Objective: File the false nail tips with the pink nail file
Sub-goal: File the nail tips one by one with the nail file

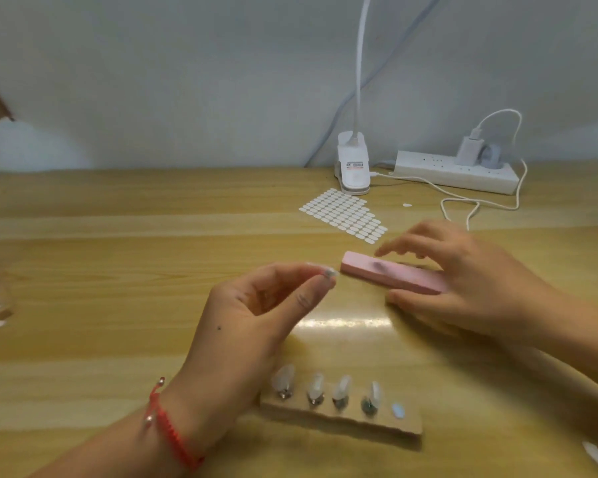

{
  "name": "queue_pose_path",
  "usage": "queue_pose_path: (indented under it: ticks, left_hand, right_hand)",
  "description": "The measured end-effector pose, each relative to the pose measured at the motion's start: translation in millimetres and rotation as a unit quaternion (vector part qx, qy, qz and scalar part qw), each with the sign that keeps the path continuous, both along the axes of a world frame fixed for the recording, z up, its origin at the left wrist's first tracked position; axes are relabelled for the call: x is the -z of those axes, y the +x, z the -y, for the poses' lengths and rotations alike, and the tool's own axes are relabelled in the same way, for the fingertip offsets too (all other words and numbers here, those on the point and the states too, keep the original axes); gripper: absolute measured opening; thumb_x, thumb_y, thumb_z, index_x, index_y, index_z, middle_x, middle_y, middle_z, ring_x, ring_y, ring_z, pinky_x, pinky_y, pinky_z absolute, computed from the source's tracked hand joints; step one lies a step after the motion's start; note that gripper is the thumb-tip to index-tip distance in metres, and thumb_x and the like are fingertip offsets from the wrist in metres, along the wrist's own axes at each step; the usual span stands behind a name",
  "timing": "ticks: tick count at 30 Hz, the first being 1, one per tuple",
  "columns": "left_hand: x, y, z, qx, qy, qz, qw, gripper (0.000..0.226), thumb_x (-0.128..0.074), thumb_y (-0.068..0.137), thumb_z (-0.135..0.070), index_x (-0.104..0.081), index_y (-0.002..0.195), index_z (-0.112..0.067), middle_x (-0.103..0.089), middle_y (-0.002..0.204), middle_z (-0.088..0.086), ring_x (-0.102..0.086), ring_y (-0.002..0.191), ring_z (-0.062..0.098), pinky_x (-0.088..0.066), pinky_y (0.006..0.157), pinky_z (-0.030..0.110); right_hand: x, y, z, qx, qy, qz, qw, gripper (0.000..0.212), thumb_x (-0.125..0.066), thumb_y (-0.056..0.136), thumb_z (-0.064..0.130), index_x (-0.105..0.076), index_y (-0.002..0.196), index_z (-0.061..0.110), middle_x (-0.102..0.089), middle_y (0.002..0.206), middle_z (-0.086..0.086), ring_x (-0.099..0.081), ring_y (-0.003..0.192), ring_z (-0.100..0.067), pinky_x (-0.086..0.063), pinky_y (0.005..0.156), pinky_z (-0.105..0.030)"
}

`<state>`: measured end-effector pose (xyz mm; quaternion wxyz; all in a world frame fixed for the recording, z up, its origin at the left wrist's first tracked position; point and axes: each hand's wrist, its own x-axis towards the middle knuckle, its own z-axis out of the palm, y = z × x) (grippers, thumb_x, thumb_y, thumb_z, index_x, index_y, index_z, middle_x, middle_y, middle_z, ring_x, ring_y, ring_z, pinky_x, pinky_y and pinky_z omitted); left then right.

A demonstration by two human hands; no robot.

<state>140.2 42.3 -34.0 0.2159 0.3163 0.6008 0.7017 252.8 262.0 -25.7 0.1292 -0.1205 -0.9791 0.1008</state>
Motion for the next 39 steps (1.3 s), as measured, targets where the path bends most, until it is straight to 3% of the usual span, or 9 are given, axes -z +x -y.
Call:
queue_pose_path:
  ticks: [6,12,15,18,24,28,31,36,39]
  left_hand:
    - [8.6,-14.4,-1.1,-0.014,-0.016,0.06,0.998,0.03,-0.074,0.06,-0.043,-0.078,0.087,-0.031,-0.075,0.089,-0.006,-0.061,0.076,-0.002,-0.046,0.061,0.007]
    - [10.3,-22.2,1.0,0.034,-0.048,0.055,0.997,0.037,-0.085,0.054,-0.045,-0.078,0.087,-0.032,-0.074,0.085,-0.003,-0.064,0.078,0.003,-0.048,0.066,0.014]
    - [7.5,-25.0,2.4,0.079,-0.058,0.063,0.993,0.034,-0.081,0.055,-0.043,-0.079,0.086,-0.03,-0.074,0.082,-0.007,-0.061,0.073,-0.001,-0.046,0.068,0.014]
    - [5.0,-26.4,3.5,0.106,-0.073,0.069,0.989,0.033,-0.078,0.055,-0.044,-0.079,0.084,-0.029,-0.073,0.08,-0.008,-0.059,0.073,-0.001,-0.043,0.076,0.023]
    - [0.7,-23.8,3.7,0.138,-0.085,0.066,0.985,0.032,-0.075,0.059,-0.039,-0.079,0.086,-0.021,-0.075,0.092,0.01,-0.062,0.088,0.016,-0.044,0.095,0.041]
    - [0.8,-25.3,3.3,0.137,-0.079,0.066,0.985,0.029,-0.073,0.056,-0.039,-0.08,0.079,-0.023,-0.071,0.074,-0.005,-0.06,0.072,0.003,-0.041,0.079,0.028]
    - [2.4,-24.4,4.6,0.139,-0.091,0.063,0.984,0.04,-0.072,0.059,-0.04,-0.078,0.092,-0.018,-0.074,0.093,0.005,-0.059,0.091,0.019,-0.042,0.094,0.044]
    - [0.2,-17.4,2.7,0.124,-0.079,0.05,0.988,0.024,-0.083,0.057,-0.027,-0.079,0.081,-0.028,-0.07,0.073,-0.01,-0.058,0.069,0.003,-0.041,0.071,0.026]
    - [2.0,-10.5,1.5,0.103,-0.04,0.06,0.992,0.035,-0.072,0.057,-0.033,-0.078,0.089,-0.02,-0.075,0.081,-0.004,-0.066,0.069,0.007,-0.05,0.058,0.017]
  right_hand:
    - [1.7,-3.5,-1.1,-0.06,-0.126,-0.128,0.982,0.046,-0.063,0.077,0.047,-0.062,0.121,0.036,-0.067,0.102,0.015,-0.061,0.087,-0.009,-0.051,0.074,-0.033]
    - [-12.0,-5.1,23.3,-0.197,0.038,-0.281,0.938,0.035,-0.064,0.091,0.018,-0.057,0.125,0.022,-0.06,0.117,-0.004,-0.058,0.11,-0.018,-0.048,0.098,-0.03]
    - [-10.6,-4.9,35.1,-0.257,0.139,-0.291,0.911,0.036,-0.065,0.091,0.007,-0.063,0.121,0.027,-0.056,0.12,-0.007,-0.051,0.122,-0.022,-0.038,0.112,-0.048]
    - [-15.2,-4.5,29.6,-0.233,0.151,-0.318,0.906,0.031,-0.065,0.089,0.004,-0.063,0.117,0.018,-0.055,0.118,-0.011,-0.053,0.119,-0.032,-0.037,0.109,-0.06]
    - [1.7,-6.9,48.7,-0.284,0.148,-0.3,0.898,0.026,-0.059,0.094,0.003,-0.062,0.115,0.018,-0.06,0.115,-0.011,-0.053,0.118,-0.027,-0.034,0.109,-0.062]
    - [-10.4,-9.9,32.7,-0.207,0.12,-0.321,0.916,0.028,-0.065,0.089,-0.005,-0.065,0.113,0.008,-0.058,0.112,-0.016,-0.056,0.113,-0.037,-0.038,0.105,-0.061]
    - [4.2,-8.6,55.7,-0.265,0.102,-0.294,0.913,0.025,-0.061,0.093,0.003,-0.069,0.112,0.016,-0.063,0.11,-0.014,-0.054,0.117,-0.028,-0.036,0.107,-0.061]
    - [-12.4,-12.2,39.3,-0.205,0.066,-0.32,0.923,0.032,-0.063,0.089,-0.007,-0.059,0.118,0.006,-0.058,0.113,-0.02,-0.057,0.11,-0.041,-0.044,0.098,-0.056]
    - [1.4,-8.9,56.9,-0.232,0.051,-0.3,0.924,0.041,-0.06,0.085,-0.014,-0.063,0.117,0.012,-0.059,0.114,-0.019,-0.056,0.114,-0.037,-0.041,0.102,-0.055]
